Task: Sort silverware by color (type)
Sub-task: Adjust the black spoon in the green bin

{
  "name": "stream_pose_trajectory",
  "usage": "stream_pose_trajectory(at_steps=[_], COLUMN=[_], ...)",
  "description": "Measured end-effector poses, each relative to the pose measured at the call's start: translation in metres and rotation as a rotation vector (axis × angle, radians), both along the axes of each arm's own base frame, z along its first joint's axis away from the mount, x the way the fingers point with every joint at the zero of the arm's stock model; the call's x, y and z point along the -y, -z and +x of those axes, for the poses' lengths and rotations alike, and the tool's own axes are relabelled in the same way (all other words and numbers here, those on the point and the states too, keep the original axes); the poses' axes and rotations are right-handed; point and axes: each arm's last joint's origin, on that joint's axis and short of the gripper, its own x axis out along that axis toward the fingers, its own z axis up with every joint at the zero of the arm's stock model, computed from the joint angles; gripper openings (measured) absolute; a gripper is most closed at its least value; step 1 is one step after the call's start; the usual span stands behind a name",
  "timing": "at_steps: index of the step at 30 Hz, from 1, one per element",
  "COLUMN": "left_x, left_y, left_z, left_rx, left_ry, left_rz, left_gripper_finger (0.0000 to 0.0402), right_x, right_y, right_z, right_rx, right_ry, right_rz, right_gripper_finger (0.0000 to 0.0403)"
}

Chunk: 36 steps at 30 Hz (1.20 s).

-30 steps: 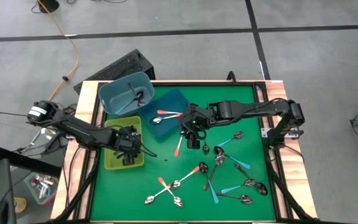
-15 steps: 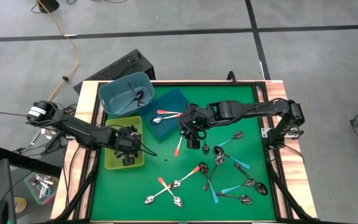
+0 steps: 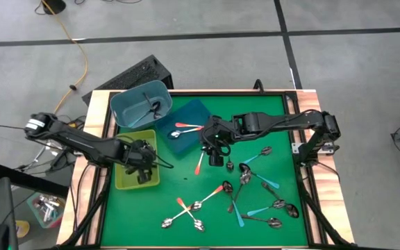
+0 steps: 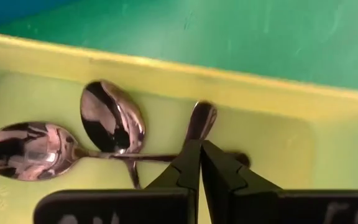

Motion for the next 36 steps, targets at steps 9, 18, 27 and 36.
stream_pose_trajectory(at_steps=[9,18,27,36], left_x=[-0.001,0.003,-0.006,-0.02], left_y=[-0.006,-0.081,-0.198,-0.25], left_z=[-0.005,0.007,-0.024,-0.077], left_rx=[0.022,0.205,0.522,0.788], left_ry=[-0.023,0.133,0.1,0.048], left_rz=[-0.037,-0.048,0.008,0.085], left_gripper_finger=[0.0001,0.0077,0.0151,0.0152], right_x=[0.0,0.0,0.01,0.013], right_y=[0.0,-0.001,0.01,0.036], right_z=[0.0,0.016,0.056,0.124], right_rx=[0.001,0.201,0.442,0.486], right_ry=[0.001,-0.037,-0.055,-0.108], right_rz=[0.001,-0.034,-0.096,-0.092], right_gripper_finger=[0.0198,0.0198,0.0198,0.0198])
